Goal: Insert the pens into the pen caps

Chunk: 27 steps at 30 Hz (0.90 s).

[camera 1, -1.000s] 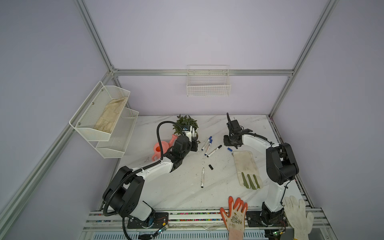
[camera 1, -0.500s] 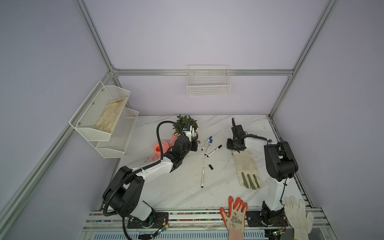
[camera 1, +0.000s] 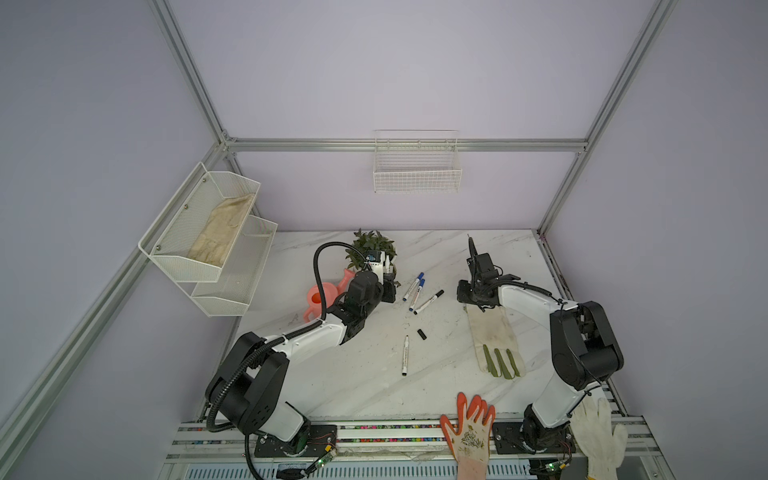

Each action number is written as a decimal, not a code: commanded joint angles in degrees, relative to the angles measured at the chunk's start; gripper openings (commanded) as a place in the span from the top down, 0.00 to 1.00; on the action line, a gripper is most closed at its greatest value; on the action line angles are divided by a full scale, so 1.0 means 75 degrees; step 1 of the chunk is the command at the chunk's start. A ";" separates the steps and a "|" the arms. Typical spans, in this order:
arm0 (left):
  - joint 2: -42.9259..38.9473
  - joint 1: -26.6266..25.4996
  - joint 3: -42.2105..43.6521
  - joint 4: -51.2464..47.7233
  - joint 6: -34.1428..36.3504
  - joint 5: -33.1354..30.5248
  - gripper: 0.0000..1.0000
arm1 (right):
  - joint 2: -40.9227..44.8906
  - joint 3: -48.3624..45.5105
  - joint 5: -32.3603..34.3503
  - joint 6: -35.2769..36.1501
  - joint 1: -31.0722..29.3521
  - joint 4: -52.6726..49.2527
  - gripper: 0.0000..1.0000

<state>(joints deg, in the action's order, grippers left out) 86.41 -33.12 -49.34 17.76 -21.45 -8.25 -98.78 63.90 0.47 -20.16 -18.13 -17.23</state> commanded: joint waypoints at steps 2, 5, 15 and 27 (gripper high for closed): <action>-0.0058 0.0044 0.0110 0.0429 0.0042 0.0011 1.00 | -0.0183 0.0392 0.0469 -0.0792 0.0243 -0.0580 0.55; -0.0098 0.0055 0.0145 0.0445 0.0062 -0.0019 1.00 | -0.0492 0.0647 0.0541 -0.1280 0.0336 -0.0829 0.49; -0.0302 0.0054 0.0385 0.0628 0.0146 -0.0227 1.00 | -0.1106 0.0973 0.0347 -0.2301 0.0352 -0.1348 0.47; -0.0506 0.0048 0.0697 0.0742 0.0290 -0.0402 1.00 | -0.1591 0.1043 0.0090 -0.2724 0.0348 -0.1087 0.50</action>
<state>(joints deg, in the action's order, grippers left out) 84.77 -33.10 -46.33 20.14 -20.97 -10.09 -109.19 70.89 1.04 -38.44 -15.44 -24.60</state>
